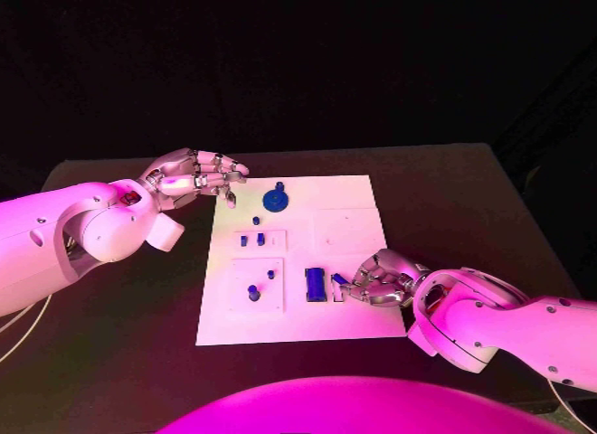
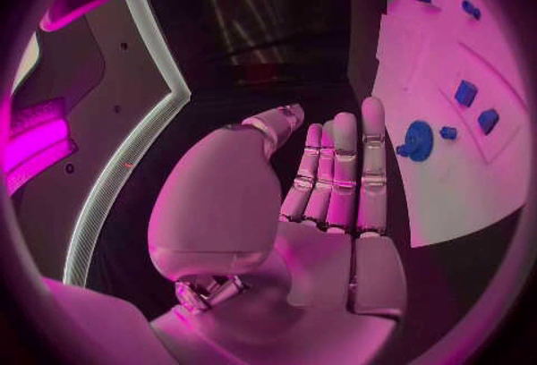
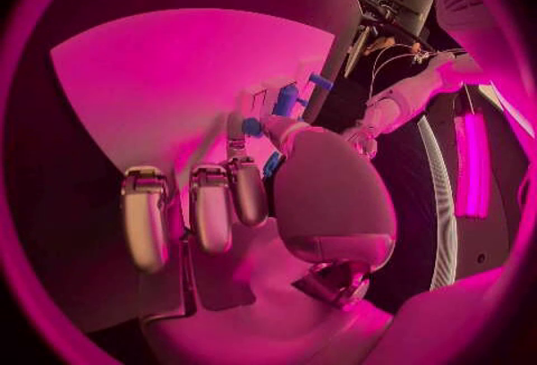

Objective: Assemble the parts on the task board

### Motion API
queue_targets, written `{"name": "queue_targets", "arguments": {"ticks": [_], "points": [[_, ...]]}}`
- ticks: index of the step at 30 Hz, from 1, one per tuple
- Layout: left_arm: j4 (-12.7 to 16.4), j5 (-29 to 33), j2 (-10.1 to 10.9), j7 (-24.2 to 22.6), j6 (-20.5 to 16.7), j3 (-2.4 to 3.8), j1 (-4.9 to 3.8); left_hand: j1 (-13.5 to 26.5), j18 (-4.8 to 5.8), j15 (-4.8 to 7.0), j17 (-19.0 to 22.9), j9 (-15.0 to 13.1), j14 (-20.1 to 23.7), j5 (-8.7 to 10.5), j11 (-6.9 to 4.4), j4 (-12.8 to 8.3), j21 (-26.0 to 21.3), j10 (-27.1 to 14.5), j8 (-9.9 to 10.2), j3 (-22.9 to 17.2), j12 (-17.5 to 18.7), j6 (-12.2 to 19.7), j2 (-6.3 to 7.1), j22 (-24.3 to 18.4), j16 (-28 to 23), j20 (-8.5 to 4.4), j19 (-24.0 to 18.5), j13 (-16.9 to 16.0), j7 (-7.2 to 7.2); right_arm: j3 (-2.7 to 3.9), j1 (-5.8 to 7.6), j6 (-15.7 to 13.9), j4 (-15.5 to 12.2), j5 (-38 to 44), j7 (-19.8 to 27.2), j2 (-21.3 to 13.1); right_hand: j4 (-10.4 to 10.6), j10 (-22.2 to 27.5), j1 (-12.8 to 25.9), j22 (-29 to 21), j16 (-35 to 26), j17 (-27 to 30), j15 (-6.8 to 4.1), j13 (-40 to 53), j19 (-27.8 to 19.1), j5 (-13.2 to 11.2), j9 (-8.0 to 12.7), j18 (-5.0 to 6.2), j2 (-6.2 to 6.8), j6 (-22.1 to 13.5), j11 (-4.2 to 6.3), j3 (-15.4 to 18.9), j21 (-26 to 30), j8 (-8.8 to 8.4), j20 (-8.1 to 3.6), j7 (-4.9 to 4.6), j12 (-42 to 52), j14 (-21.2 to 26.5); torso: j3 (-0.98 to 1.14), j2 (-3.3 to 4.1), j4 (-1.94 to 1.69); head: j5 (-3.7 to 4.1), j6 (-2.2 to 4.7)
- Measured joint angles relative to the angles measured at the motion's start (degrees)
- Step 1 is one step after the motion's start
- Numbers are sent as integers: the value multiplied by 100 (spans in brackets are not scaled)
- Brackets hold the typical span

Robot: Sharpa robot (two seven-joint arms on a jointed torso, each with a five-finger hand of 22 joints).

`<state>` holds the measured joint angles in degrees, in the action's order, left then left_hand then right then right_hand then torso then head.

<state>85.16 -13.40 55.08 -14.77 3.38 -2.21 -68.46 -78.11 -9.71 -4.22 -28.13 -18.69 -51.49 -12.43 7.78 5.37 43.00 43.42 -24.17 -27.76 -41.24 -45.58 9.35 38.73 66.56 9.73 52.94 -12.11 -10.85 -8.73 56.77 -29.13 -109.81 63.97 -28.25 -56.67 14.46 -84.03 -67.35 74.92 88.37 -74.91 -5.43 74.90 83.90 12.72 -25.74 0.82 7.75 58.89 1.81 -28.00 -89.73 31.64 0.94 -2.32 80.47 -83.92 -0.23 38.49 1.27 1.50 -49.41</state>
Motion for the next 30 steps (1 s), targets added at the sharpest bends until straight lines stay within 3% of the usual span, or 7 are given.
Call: {"name": "queue_targets", "arguments": {"ticks": [9, 12, 18, 24, 30], "points": [[0, 0, 3, 0, 1, -2, 0, 0, 0, 0, 4, 0, 0, 0, 0, -1, 3, 0, 0, -1, 0, 0, 0, 0, 0, 0, 0, 0, 0, -1, 0, 14, -2, 15, -87, 37, 9, 0, 88, -1, 0, 0, 0, 0, 0, -11, 0, 0, -22, 0, 0, -9, 0, 4, 0, 0, 0, 0, -2, 0, 2, -4, 3], [2, 0, 3, 1, 2, -3, 0, 0, 0, 0, 8, 0, 0, 0, 0, -16, 23, 0, 0, -16, 0, 0, 0, 9, 0, 0, 0, 4, 0, -1, 0, 35, 1, 18, -109, 48, -10, 0, 217, -1, 0, 1, 0, 0, 0, 245, 6, 0, 65, 0, 0, -57, 0, 54, 0, 0, 0, 0, -2, 1, 2, -4, 3], [5, 0, 8, 2, 2, -4, 0, 0, 0, 0, 8, 0, 0, 0, 0, -16, 22, 0, 0, -16, 0, 0, 0, 9, 0, 0, 0, 4, 0, -1, -1, 98, 8, 20, -136, 60, -221, 0, 374, -1, 0, 1, 0, 0, 0, 273, 30, 0, 223, 15, 0, -157, 0, 56, 0, 15, 0, 0, -3, 2, 3, -3, -8], [5, 0, 13, 3, 3, -4, 0, 0, 0, 0, 8, 0, 0, 0, 0, -16, 22, 0, 0, -16, 0, 0, 0, 9, 0, 0, 0, 4, 0, -7, -5, 141, 14, 16, -144, 64, -53, -1, 541, -1, 0, 0, -1, 0, 0, 233, 66, 0, 389, 78, 1, 124, 0, 84, 0, 77, 0, 0, -3, 2, 3, -1, -12], [9, 0, 25, 4, 3, -5, 0, 0, 0, 0, 7, 0, 0, 0, 0, -16, 22, 0, 0, -16, 0, 0, 0, 14, 0, 0, 0, 4, 0, -7, -5, 150, 14, 9, -138, 67, 40, -1, 639, -1, 0, -4, -1, 0, 0, 157, 95, 0, 488, 65, 1, 327, 0, 84, 0, 63, 0, 0, -2, 2, 7, -7, -2]]}}
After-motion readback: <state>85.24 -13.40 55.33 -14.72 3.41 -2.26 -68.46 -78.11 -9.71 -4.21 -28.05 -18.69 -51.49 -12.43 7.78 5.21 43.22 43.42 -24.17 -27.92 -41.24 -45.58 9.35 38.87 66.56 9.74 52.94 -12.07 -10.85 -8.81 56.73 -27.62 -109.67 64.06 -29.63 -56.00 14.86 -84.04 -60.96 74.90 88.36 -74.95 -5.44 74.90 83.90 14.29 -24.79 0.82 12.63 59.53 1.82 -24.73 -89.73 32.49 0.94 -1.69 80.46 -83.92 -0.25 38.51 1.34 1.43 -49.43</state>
